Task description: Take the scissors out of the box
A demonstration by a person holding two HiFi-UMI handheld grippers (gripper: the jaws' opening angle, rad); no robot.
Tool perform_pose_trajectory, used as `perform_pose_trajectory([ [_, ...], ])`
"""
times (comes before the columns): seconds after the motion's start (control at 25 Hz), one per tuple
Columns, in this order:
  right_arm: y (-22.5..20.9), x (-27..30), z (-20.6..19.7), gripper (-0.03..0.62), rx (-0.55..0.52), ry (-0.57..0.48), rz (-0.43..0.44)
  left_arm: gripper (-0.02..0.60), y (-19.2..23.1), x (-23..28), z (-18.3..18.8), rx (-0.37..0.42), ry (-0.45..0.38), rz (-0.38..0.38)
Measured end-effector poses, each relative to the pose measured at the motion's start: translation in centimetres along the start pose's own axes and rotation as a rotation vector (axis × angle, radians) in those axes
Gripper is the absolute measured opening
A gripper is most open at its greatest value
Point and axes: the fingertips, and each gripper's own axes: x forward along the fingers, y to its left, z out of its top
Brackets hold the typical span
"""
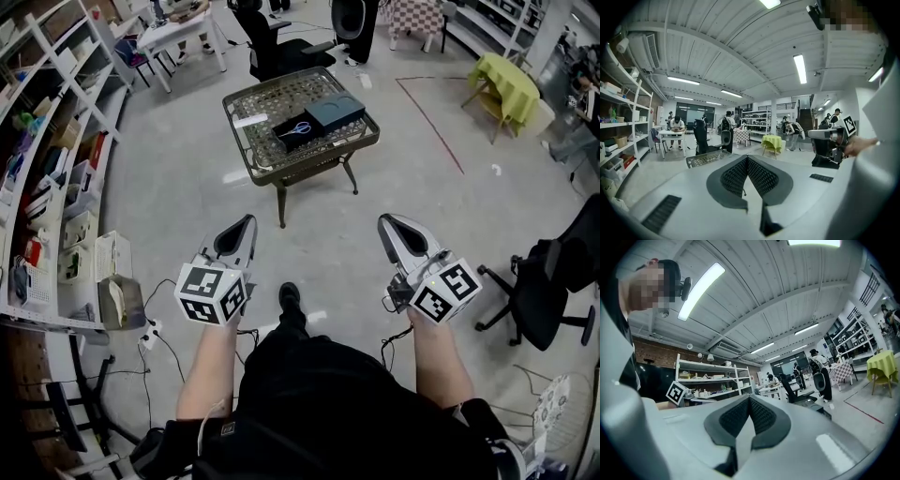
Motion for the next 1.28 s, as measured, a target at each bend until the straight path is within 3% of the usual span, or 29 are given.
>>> perform_pose_trajectory([
  [0.32,-3.0,5.2,-0.9,0.011,0.025,0.024,-0.042,0.006,4.3,4.4,0.6,-0.016,-0.011,-0.019],
  [1.0,-7.1,23.8,-3.6,0.012,-0.006,0.155,-0.045,0.006,20.4,13.2,0.4,-0.064,0.041,-0.020],
  [1.28,-7.7,26.7,-3.9,0.012,0.008,0.154,-0.065,0.006,23.3,14.9,0.6,-0.056,0.057,-0.048],
])
